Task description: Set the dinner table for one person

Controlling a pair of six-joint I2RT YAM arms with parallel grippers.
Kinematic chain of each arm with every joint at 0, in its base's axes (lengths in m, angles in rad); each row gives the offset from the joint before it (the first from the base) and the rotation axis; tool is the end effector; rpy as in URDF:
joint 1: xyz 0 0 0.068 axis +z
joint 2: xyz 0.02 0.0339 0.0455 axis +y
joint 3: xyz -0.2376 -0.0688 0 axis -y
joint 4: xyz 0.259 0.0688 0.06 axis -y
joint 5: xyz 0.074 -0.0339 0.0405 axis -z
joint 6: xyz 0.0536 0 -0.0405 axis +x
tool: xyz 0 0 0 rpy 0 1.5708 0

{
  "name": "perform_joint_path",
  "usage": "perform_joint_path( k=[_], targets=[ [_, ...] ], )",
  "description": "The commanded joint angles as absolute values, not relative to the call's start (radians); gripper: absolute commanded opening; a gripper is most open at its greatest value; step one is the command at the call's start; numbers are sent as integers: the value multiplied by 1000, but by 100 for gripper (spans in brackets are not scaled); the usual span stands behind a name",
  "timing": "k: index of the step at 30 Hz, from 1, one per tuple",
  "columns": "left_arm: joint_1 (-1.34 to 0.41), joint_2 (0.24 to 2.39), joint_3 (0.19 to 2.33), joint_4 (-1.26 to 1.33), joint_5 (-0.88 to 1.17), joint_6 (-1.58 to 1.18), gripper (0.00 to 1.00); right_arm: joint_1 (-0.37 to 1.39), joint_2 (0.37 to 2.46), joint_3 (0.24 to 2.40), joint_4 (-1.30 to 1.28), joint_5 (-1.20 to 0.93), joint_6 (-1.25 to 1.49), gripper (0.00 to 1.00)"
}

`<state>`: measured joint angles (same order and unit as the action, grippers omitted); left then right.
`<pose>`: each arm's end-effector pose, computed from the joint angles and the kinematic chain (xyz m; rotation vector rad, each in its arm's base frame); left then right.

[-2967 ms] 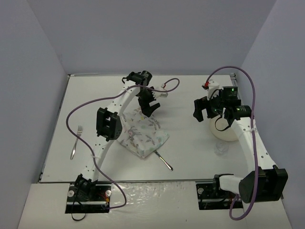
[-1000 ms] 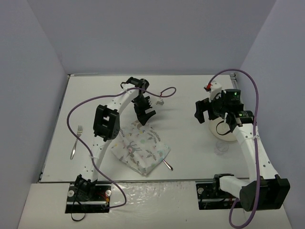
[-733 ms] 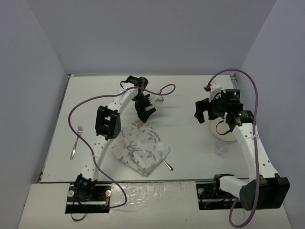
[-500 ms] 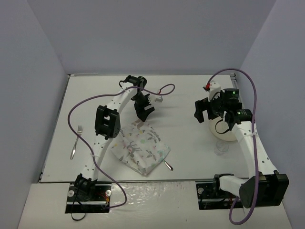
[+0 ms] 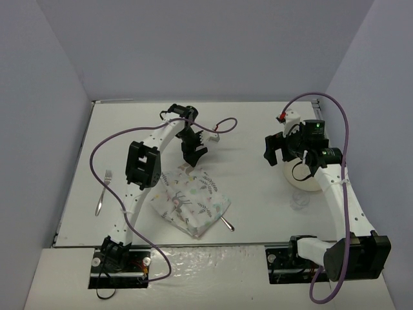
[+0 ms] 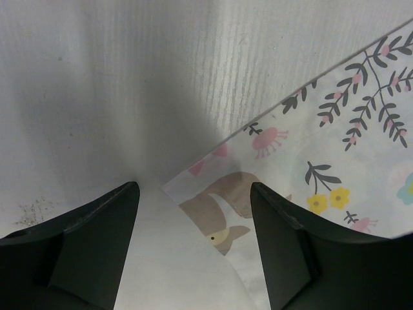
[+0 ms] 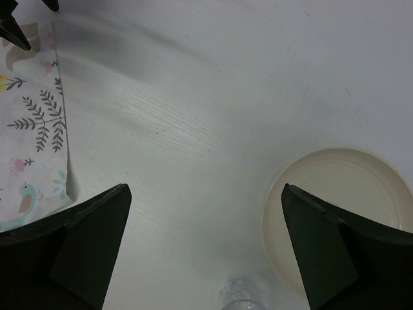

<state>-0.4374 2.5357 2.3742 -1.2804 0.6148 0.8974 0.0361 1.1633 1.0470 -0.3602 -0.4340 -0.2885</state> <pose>0.4360 -0.2380 0.1496 1.7564 2.1372 -0.8142 0.2980 0.0333 0.3049 -0.5863 1.9239 0.2831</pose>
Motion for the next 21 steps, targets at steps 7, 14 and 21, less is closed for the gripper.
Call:
perform_joint_path(
  k=[7,14,21],
  targets=[
    [-448,2624,2336,-1610,614,917,45,22,1145,1048,-299,-453,-272,100],
    [-448,2683,2403,-1587,589,875,33,20,1146,1045,-295,-453,-272,100],
    [-448,2683,2377,-1516,571,834,0,19,1157,1050,-294,-455,-270,100]
  ],
)
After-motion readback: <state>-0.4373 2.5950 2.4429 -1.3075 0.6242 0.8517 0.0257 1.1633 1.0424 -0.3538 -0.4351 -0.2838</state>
